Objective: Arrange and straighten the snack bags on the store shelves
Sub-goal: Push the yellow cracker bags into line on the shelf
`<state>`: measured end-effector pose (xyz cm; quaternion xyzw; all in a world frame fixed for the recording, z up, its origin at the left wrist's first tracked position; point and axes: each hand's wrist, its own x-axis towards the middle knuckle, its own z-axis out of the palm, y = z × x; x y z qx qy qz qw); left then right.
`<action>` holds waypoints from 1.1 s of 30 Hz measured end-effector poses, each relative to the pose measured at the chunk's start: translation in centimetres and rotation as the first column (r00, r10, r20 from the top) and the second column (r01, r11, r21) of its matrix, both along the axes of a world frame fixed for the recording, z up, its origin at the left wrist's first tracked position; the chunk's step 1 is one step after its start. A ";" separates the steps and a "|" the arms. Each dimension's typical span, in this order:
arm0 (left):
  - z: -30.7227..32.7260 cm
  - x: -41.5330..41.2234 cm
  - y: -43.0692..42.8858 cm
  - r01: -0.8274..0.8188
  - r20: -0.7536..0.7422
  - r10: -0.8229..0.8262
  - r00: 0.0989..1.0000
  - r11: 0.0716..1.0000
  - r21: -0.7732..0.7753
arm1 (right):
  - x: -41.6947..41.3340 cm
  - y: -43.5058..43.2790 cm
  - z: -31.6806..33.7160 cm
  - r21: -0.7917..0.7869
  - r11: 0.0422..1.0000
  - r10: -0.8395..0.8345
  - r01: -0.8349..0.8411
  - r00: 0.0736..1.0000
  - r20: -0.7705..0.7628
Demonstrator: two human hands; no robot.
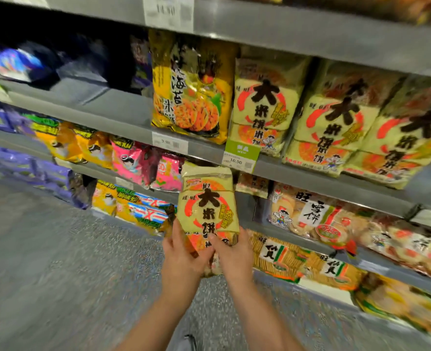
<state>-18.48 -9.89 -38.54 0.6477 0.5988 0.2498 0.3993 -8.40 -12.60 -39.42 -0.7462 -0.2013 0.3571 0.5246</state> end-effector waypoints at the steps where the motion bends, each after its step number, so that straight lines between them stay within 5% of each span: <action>1: 0.6 -0.4 -0.5 -0.008 -0.003 0.008 1.000 1.000 -0.006 | -0.3 -0.4 0.9 0.002 1.000 0.014 -0.014 1.000 -0.004; 11: 7.0 -0.8 -1.1 -0.071 0.059 0.065 0.996 0.992 0.103 | -0.8 -0.6 7.6 0.161 0.984 0.076 -0.081 0.996 0.041; 19: 11.4 3.5 4.4 0.053 0.176 -0.101 0.979 0.964 0.261 | 3.8 2.6 12.5 0.321 0.947 -0.061 0.011 0.987 0.145; 26: 12.2 9.2 10.3 0.234 0.186 -0.298 0.936 0.924 0.303 | 10.4 6.7 14.0 0.242 0.969 -0.138 0.057 0.934 0.330; 33: 11.4 13.3 14.1 0.241 0.156 -0.311 0.937 0.903 0.355 | 13.4 9.5 14.5 0.202 0.977 -0.162 0.064 0.840 0.518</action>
